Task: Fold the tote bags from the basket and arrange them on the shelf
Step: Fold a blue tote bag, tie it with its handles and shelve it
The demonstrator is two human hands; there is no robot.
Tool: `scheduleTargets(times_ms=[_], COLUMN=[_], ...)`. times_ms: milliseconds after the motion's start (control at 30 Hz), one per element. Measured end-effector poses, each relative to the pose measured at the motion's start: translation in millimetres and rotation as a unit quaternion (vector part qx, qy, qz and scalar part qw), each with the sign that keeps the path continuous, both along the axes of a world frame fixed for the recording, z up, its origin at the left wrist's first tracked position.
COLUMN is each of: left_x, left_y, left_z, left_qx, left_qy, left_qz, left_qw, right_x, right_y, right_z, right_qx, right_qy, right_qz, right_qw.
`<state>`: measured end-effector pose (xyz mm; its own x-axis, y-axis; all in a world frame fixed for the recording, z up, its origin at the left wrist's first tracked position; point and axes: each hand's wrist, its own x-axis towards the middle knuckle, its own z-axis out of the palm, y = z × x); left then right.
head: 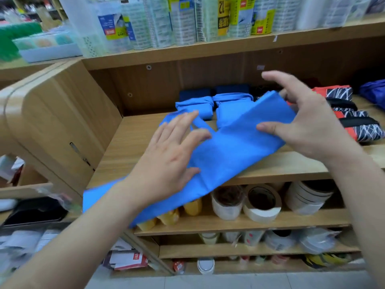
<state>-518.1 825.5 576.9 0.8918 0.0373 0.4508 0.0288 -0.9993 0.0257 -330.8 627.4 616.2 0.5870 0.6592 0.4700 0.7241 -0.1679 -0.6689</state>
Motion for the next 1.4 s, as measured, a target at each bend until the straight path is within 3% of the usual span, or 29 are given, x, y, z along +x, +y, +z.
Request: scheduleTargets(times_ms=[67,200,267,333,400,433,533,633,733,800,867,933,1000,1067,1133,1267,1400], left_x=[4.2,8.9,4.7,3.5,3.0,2.5,2.2,-0.1,-8.8,-23.6,-47.4,-67.4,-76.8,-75.0,-70.6,-57.4,-46.4], left_y=[-3.1,9.2,13.5,16.3,22.9,24.8,38.9,46.8,51.3,48.1,42.4,37.1,37.5,31.4,28.7,25.0,13.0], left_z=[20.9,24.2,16.9,7.5,-5.1,-8.8,-18.9,-22.1,-20.7,-9.7,8.0,15.6,2.5,-18.1,-30.8,-23.4,-26.7], left_qx=[-0.113,-0.271,-0.387,-0.431,-0.422,-0.423,-0.33,-0.249,-0.2,-0.156,-0.264,-0.344,-0.226,-0.093,-0.117,-0.378,-0.419], left_qy=[0.011,0.157,0.152,0.091,0.035,0.008,-0.06,-0.042,-0.081,-0.105,0.011,0.221,0.337,0.258,0.123,-0.015,-0.085], left_qz=[0.0,-0.019,-0.016,0.037,0.102,0.127,0.199,0.255,0.215,0.133,0.02,-0.018,0.021,0.04,0.051,0.095,0.186], left_qw=[0.994,0.949,0.91,0.897,0.9,0.897,0.921,0.933,0.953,0.973,0.964,0.913,0.914,0.961,0.984,0.921,0.885], right_x=[-5.4,-22.3,-28.5,-33.8,-40.1,-43.1,-50.3,-47.7,-45.7,-44.5,-47.2,-51.2,-55.0,-59.5,-60.7,-65.0,-71.7], right_y=[10.0,38.5,54.8,68.4,76.0,77.8,77.5,74.4,70.6,66.2,62.0,58.5,58.3,59.0,59.5,64.5,72.7], right_z=[22.9,46.8,43.9,31.2,9.9,-4.1,-49.6,-74.6,-65.8,-59.4,-57.0,-58.4,-63.2,-66.6,-68.8,-64.2,-69.7], right_qx=[0.014,0.004,0.027,0.041,0.032,0.017,-0.083,-0.114,-0.176,-0.232,-0.256,-0.278,-0.304,-0.286,-0.246,-0.147,-0.024], right_qy=[-0.025,-0.083,-0.125,-0.206,-0.262,-0.268,-0.204,-0.137,-0.093,-0.077,-0.072,-0.096,-0.148,-0.164,-0.132,0.037,0.098], right_qz=[0.06,0.132,0.104,0.027,-0.003,0.032,0.187,0.235,0.226,0.233,0.254,0.264,0.247,0.223,0.221,0.195,0.099], right_qw=[0.998,0.988,0.986,0.977,0.965,0.963,0.957,0.956,0.954,0.941,0.93,0.919,0.908,0.917,0.935,0.969,0.99])
